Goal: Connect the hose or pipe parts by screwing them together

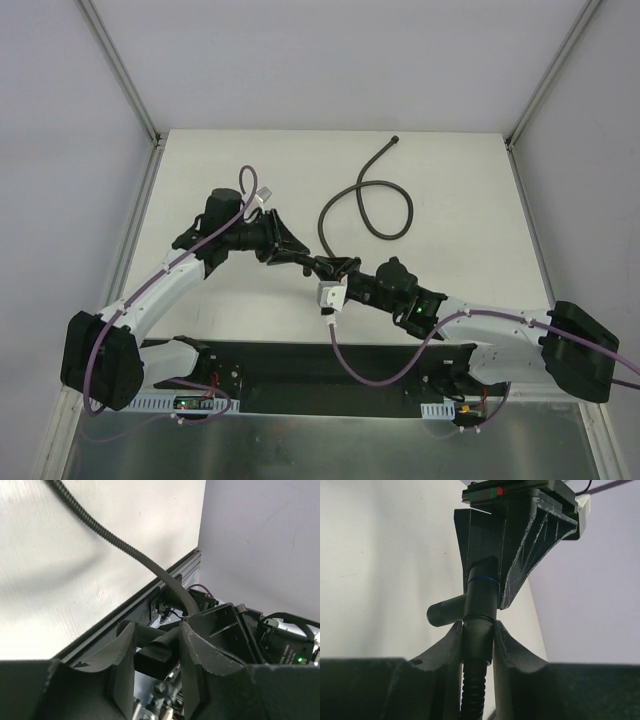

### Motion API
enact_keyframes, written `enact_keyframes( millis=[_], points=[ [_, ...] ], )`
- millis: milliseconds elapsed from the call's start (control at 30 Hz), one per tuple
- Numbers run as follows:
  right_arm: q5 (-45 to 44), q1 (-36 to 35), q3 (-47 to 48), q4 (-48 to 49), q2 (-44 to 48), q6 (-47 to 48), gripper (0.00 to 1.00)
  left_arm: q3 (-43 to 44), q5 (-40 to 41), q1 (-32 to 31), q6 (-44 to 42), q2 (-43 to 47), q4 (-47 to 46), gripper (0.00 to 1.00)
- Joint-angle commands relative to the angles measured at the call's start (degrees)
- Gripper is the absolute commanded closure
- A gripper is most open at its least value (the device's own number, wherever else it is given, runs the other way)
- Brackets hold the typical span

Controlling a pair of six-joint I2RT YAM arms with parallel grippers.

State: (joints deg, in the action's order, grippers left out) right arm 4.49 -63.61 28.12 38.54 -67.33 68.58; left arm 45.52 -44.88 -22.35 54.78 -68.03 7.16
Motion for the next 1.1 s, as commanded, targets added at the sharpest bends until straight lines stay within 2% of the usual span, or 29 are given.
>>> enact_keyframes(
  millis=[0,300,467,533,600,633,700,767,933,1067],
  points=[
    [8.2,1.7,5.5,-1.5,-1.0,-12.1,0.99,-0.2,-1.3,-0.8,-9.3,4.1,-9.3,1.0],
    [14.7,9.0,7.4,-0.6,-2.8,-31.6,0.99,-7.3,0.6,-0.8,-8.9,9.1,-24.7,1.0],
    [20.6,13.2,6.8,4.7,-4.6,-41.6,0.99,-9.4,3.4,-0.9,-10.0,10.8,-27.6,1.0],
    [20.9,14.0,5.9,6.6,-4.6,-42.1,0.99,-8.7,4.3,-0.9,-11.0,10.6,-24.4,1.0],
    [20.2,14.2,5.4,6.2,-4.0,-40.9,0.99,-4.9,4.6,-0.9,-14.0,10.0,-18.7,0.87],
    [20.3,14.8,5.5,5.9,-3.9,-40.9,0.99,-3.7,4.3,-0.8,-14.9,9.8,-14.4,0.77],
    [21.6,15.6,5.6,5.5,-3.4,-41.8,0.99,-1.8,4.3,-0.8,-16.9,9.9,-12.3,0.56],
    [23.0,16.5,5.6,5.3,-3.1,-43.3,0.99,-1.0,6.3,-0.8,-18.5,11.2,-9.5,0.46],
    [25.0,18.0,5.2,3.9,-1.8,-46.3,0.99,0.1,9.3,-0.5,-25.5,16.0,-3.9,0.33],
    [27.8,19.8,5.4,3.9,-1.0,-49.6,0.99,-1.7,9.0,-0.5,-31.2,19.5,-2.1,0.31]
  ],
)
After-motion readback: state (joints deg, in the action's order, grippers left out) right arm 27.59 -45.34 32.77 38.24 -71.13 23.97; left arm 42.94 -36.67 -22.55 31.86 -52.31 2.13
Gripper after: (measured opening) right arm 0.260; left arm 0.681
